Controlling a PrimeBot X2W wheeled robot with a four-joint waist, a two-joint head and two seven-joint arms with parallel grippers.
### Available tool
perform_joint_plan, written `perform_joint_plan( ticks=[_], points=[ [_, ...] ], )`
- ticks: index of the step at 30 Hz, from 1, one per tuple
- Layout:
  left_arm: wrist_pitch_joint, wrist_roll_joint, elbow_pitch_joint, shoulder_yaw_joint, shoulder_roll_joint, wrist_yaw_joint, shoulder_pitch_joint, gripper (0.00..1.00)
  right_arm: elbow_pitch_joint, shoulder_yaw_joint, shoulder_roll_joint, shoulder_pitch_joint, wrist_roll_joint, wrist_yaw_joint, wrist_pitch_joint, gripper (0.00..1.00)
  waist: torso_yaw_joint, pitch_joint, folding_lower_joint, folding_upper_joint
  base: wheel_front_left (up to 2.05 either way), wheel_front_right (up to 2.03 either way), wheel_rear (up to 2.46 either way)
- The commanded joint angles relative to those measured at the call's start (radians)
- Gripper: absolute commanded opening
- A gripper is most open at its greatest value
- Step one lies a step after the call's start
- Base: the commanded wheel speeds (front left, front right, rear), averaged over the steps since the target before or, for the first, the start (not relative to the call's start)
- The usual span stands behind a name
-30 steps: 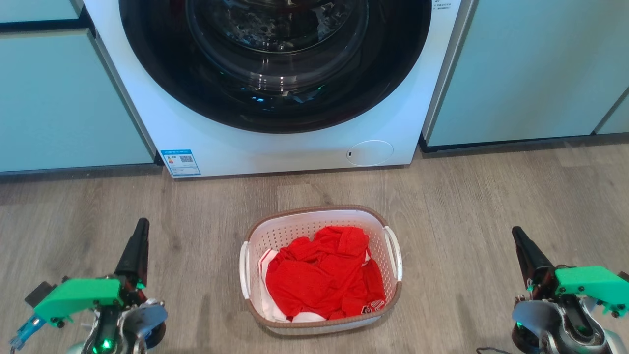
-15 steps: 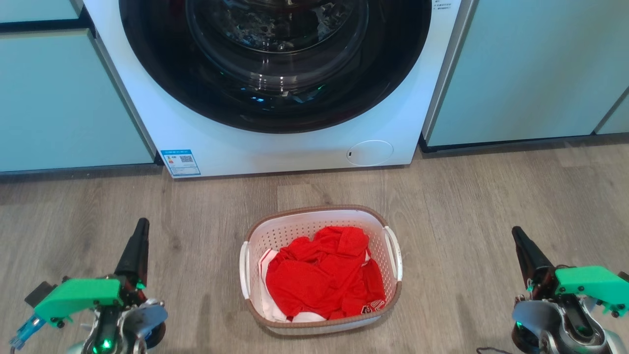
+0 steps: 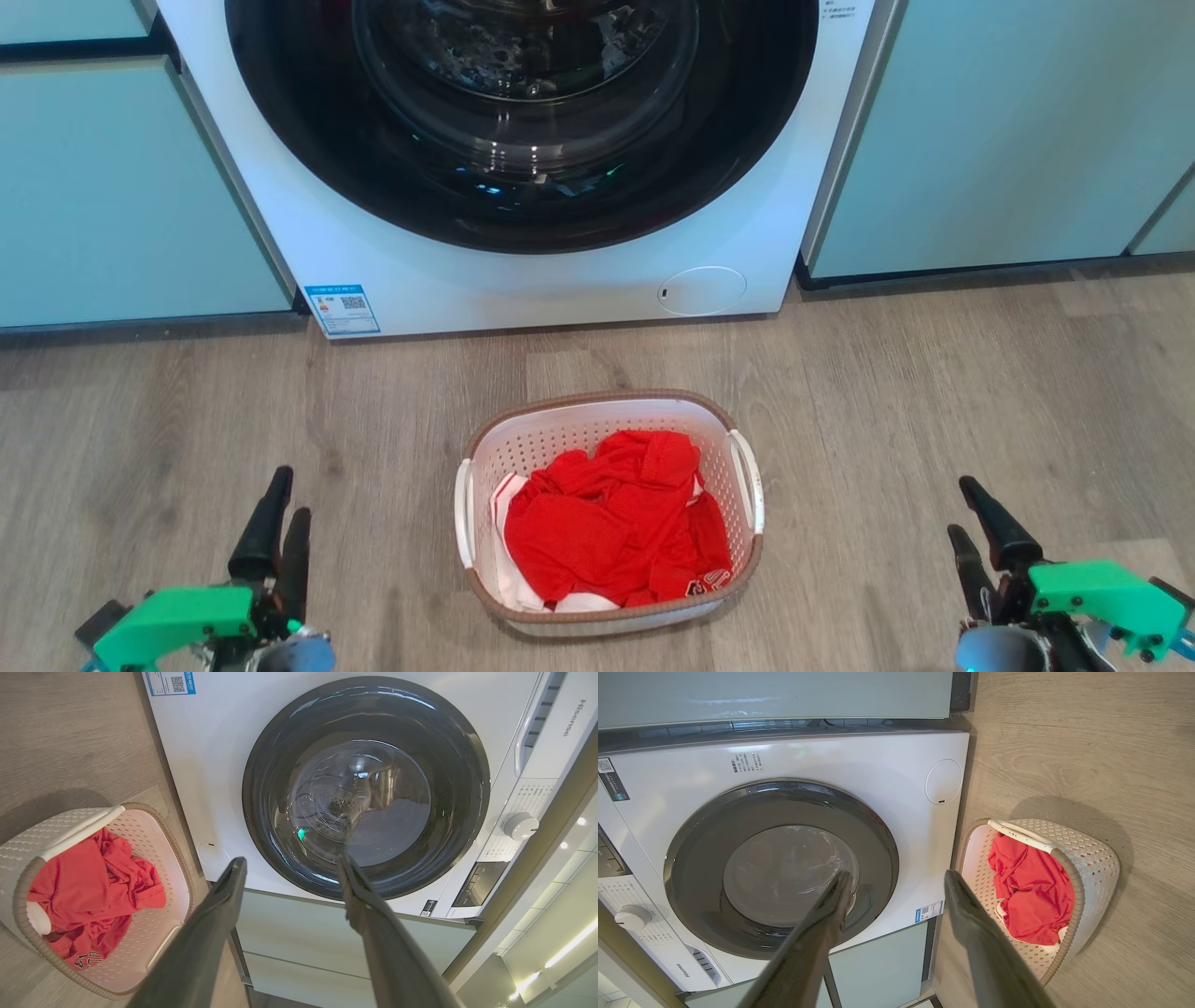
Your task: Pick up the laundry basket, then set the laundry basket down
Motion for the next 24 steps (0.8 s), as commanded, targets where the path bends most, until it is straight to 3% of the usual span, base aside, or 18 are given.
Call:
perform_joint_plan(
  ticks=[1, 16, 24],
  points=[
    [-0.008, 0.013, -0.037, -0.003, 0.009, -0.001, -0.038, 1.00, -0.036, 0.004, -0.006, -0.041, -0.015, 0.000, -0.010, 1.00, 0.000, 0.000, 0.0000, -0.0001, 0.00, 0.00, 0.00],
    [-0.052, 0.081, -0.077, -0.016, 0.011, 0.005, -0.037, 1.00, -0.055, 0.022, -0.007, -0.053, -0.115, 0.000, -0.054, 1.00, -0.003, 0.001, 0.0000, -0.0001, 0.00, 0.00, 0.00],
    [-0.076, 0.174, -0.110, -0.023, 0.012, 0.018, -0.038, 1.00, -0.077, 0.032, -0.008, -0.061, -0.218, 0.000, -0.077, 1.00, -0.004, 0.002, 0.0000, -0.0001, 0.00, 0.00, 0.00]
  ],
)
